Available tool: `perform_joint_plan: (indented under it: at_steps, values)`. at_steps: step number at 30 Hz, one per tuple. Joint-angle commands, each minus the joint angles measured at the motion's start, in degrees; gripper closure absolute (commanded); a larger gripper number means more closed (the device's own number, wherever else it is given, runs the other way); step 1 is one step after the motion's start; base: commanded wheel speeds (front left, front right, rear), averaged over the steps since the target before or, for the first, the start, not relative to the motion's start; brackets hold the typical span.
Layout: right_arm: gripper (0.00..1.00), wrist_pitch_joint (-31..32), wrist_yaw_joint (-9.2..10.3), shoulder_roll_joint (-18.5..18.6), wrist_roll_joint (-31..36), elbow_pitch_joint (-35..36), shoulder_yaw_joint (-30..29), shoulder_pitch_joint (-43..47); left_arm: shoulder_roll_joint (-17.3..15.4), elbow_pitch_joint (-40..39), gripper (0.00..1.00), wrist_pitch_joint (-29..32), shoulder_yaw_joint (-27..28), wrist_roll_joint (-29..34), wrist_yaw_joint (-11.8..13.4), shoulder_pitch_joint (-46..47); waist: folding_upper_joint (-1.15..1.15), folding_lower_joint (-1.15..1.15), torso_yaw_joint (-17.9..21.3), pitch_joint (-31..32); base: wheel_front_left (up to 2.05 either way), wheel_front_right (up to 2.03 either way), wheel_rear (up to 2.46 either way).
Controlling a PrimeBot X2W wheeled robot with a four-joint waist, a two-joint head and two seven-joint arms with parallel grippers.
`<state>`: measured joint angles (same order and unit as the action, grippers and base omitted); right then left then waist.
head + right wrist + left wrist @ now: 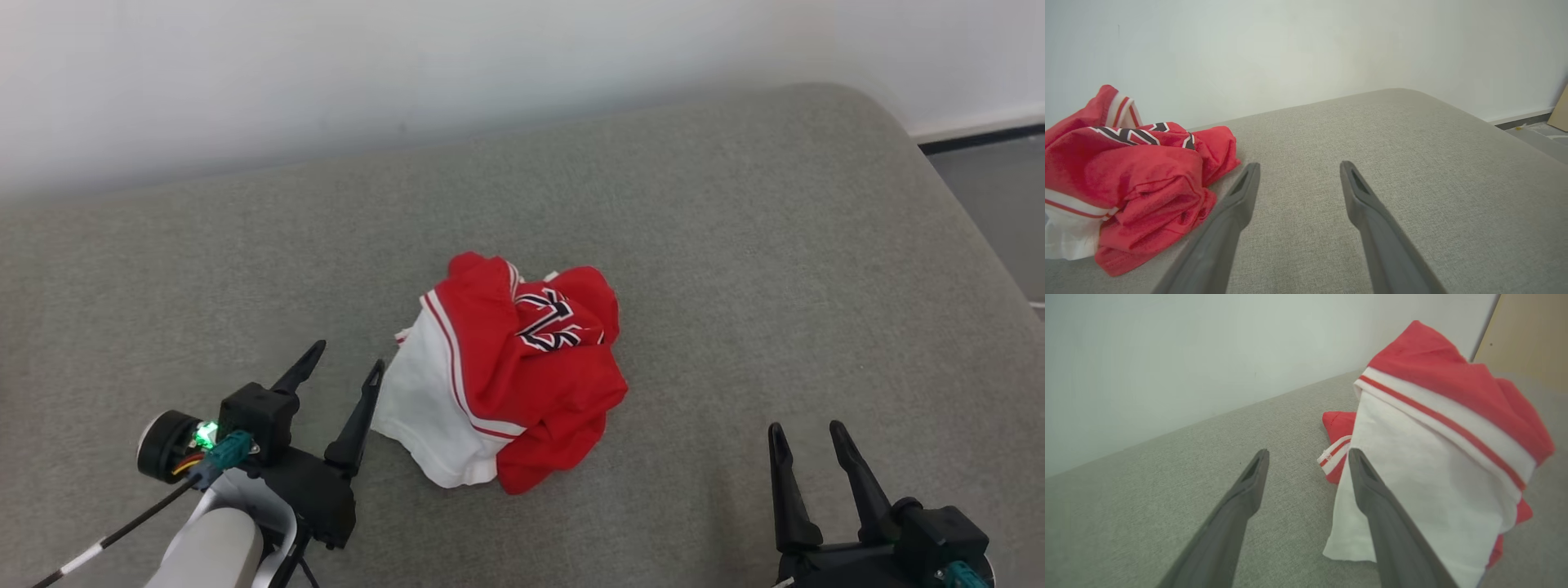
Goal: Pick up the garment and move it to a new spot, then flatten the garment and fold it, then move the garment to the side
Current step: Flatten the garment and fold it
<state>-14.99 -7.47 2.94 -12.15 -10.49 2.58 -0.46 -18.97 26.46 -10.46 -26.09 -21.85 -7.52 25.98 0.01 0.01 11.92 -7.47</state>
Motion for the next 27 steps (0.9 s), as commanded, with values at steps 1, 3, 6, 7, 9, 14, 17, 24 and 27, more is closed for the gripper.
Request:
perform_joint_plan:
  at_steps: [1, 3, 6, 7, 9, 14, 17, 24, 27]
  values:
    - [0.00, -0.28, -0.05, -0.06, -0.59, 0.14, -0.04, -0.76, -0.53, 0.67, 0.00, 0.15, -0.93, -1.07, 0.08, 0.75, -0.01, -0.01, 1.99, -1.98, 0.00, 0.00, 0.00]
    - [0.00, -0.28, -0.05, -0.06, -0.73, 0.13, -0.18, -0.71, -1.27, 1.83, 0.00, 0.56, -3.52, -1.52, 0.08, 1.11, -0.01, -0.01, 2.30, -2.26, 0.00, 0.00, 0.00]
    - [0.00, -0.28, -0.05, -0.07, -1.08, -0.05, -0.04, -1.03, -1.96, 3.35, 0.00, 0.83, -6.80, -3.36, 0.08, 1.84, -0.01, -0.01, 2.75, -2.61, 0.00, 0.00, 0.00]
    - [0.00, -0.28, -0.05, -0.07, -1.24, -0.11, 0.00, -1.13, -2.10, 3.91, 0.00, 0.84, -7.56, -4.07, 0.08, 2.15, -0.01, -0.01, 2.86, -2.74, 0.00, 0.00, 0.00]
    - [0.00, -0.28, -0.05, -0.08, -1.44, -0.22, 0.43, -1.60, -2.48, 5.36, 0.00, 1.10, -9.31, -4.63, 0.08, 2.93, -0.01, -0.01, 3.27, -3.12, 0.00, 0.00, 0.00]
    - [0.00, -0.28, -0.05, -0.07, -1.84, -0.37, 0.62, -2.07, -1.96, 9.03, 1.00, 2.57, -13.47, -7.83, 0.08, 5.30, -0.01, -0.01, 3.78, -3.84, 0.00, 0.00, 0.00]
    - [0.00, -0.28, -0.05, -0.06, -1.66, -0.33, 0.18, -2.01, -2.05, 10.72, 1.00, 1.53, -15.14, -9.16, 0.09, 6.70, -0.01, -0.01, 3.80, -3.82, 0.00, 0.00, 0.00]
    - [0.00, -0.29, -0.05, -0.06, -1.26, -0.45, -1.53, 0.24, -1.82, 10.70, 1.00, -3.30, -13.14, -10.93, 0.56, 7.23, -0.01, -0.01, -0.02, -1.46, 0.00, 0.00, 0.00]
    - [0.00, -0.29, -0.05, -0.07, -0.79, -0.75, -1.69, 0.99, -2.30, 8.26, 1.00, -4.23, -11.91, -10.92, 1.52, 6.16, -0.01, -0.01, -3.04, 0.24, 0.00, 0.00, 0.00]
